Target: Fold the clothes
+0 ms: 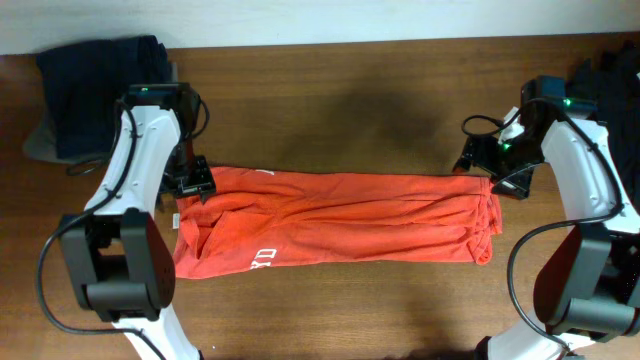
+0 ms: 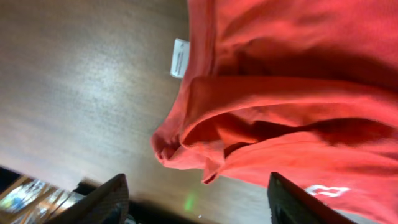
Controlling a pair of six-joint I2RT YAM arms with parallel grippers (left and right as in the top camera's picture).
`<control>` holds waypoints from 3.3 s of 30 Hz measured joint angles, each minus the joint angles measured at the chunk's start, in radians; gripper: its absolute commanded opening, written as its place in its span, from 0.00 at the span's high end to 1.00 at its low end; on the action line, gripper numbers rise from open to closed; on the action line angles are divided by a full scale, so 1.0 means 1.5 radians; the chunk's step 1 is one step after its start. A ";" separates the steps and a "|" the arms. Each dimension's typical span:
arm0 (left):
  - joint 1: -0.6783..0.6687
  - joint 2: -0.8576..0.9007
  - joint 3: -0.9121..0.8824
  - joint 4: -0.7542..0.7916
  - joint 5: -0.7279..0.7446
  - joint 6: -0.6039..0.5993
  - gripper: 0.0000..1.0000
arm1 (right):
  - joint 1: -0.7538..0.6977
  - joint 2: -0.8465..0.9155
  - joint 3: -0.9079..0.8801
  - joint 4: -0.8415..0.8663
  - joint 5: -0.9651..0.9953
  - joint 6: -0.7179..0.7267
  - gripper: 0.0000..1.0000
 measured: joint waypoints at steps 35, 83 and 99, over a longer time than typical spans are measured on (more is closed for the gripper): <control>0.000 -0.004 0.000 0.019 0.045 0.003 0.01 | 0.110 0.118 -0.003 0.022 0.195 0.335 0.30; 0.000 -0.004 0.000 0.027 0.045 0.008 0.01 | 0.063 0.123 -0.024 -0.120 0.227 0.310 0.96; 0.000 -0.004 0.000 0.029 0.045 0.010 0.01 | 0.063 0.123 -0.023 -0.183 0.331 0.283 0.82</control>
